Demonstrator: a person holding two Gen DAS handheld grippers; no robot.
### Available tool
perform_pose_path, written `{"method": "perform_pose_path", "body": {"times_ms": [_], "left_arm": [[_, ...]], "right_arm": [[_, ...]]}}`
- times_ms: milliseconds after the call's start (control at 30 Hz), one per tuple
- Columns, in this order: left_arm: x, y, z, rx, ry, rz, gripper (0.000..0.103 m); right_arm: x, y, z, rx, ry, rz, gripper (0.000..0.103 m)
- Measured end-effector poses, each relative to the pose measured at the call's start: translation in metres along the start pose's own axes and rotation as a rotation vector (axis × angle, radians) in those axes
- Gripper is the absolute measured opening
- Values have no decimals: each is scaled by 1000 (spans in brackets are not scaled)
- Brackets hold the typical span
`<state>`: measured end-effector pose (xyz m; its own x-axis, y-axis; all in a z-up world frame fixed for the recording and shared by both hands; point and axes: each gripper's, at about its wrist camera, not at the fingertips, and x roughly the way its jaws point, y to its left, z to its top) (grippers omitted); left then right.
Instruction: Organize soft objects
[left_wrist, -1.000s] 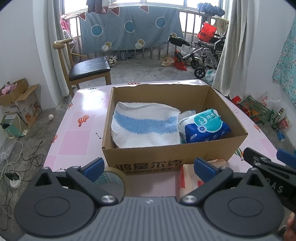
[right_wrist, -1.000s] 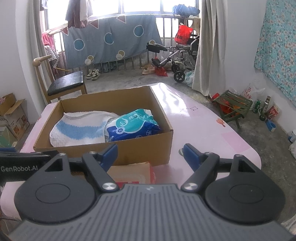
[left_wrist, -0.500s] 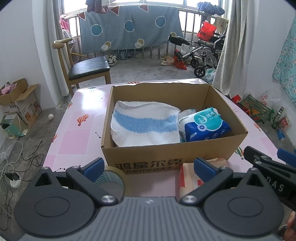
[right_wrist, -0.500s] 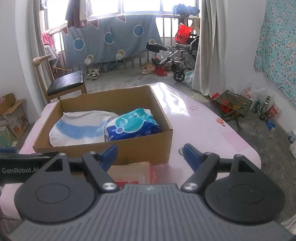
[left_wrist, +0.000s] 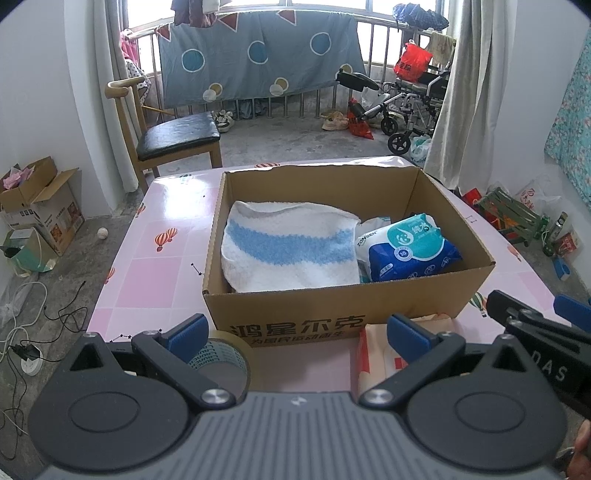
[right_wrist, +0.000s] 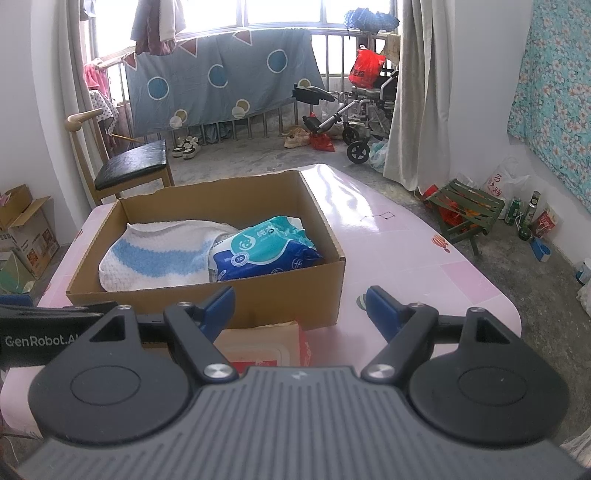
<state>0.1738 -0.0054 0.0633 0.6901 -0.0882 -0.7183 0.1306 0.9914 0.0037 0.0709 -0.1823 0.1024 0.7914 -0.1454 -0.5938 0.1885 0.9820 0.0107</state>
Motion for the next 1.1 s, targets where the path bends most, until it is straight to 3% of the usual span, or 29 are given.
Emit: {"method": "perform_pose_path", "body": {"times_ms": [1100], "left_arm": [[1,2,-2,3,5,1,103]], "right_arm": [[-1,-1,3,0,-1,0,78]]}}
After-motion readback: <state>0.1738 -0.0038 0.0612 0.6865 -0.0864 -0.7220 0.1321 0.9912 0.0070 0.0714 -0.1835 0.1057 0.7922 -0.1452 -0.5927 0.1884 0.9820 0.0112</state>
